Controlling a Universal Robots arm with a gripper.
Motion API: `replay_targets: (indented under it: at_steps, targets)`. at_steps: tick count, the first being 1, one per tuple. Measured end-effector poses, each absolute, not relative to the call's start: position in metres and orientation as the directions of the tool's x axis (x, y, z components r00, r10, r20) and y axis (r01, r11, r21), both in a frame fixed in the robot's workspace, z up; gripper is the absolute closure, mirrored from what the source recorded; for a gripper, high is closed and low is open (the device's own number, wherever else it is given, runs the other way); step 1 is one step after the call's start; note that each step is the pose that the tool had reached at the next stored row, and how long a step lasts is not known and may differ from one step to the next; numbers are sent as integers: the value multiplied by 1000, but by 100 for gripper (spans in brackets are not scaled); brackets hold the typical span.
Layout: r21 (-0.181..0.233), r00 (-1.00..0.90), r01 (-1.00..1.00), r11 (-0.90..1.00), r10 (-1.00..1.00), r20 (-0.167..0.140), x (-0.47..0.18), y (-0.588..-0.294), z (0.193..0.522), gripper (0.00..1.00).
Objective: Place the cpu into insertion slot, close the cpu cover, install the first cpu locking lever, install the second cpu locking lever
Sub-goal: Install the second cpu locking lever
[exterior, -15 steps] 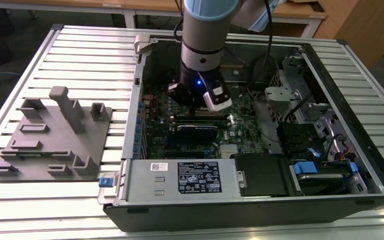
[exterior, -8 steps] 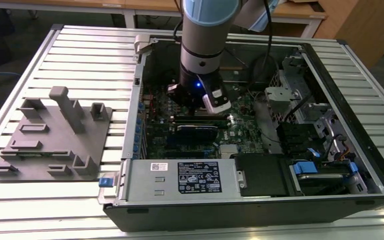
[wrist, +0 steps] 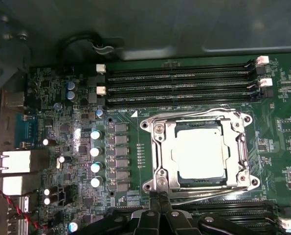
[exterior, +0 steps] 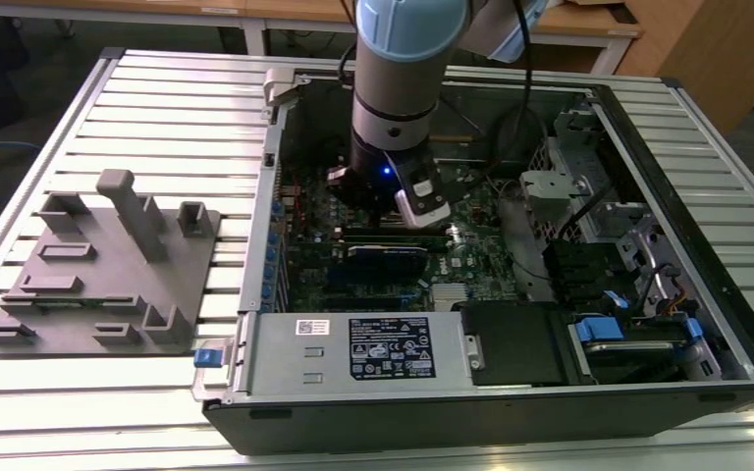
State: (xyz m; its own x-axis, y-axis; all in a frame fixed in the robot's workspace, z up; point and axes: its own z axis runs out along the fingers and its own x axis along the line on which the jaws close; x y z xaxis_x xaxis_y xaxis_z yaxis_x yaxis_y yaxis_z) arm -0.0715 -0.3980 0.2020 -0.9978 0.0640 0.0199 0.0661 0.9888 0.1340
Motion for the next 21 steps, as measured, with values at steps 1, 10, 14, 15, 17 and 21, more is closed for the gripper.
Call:
replay_targets:
  at_steps: [1,10,14,15,17,21]
  targets:
    - [135,-998,66,989,64,20,-72,-398,201,90]
    - [151,-998,66,986,64,21,-72,-399,198,90]
    - [167,-998,66,984,63,22,-74,-398,197,90]
    - [170,-998,66,983,63,22,-74,-399,197,90]
    - [172,-998,66,983,63,22,-75,-399,197,90]
    - [174,-998,66,982,63,22,-76,-399,195,90]
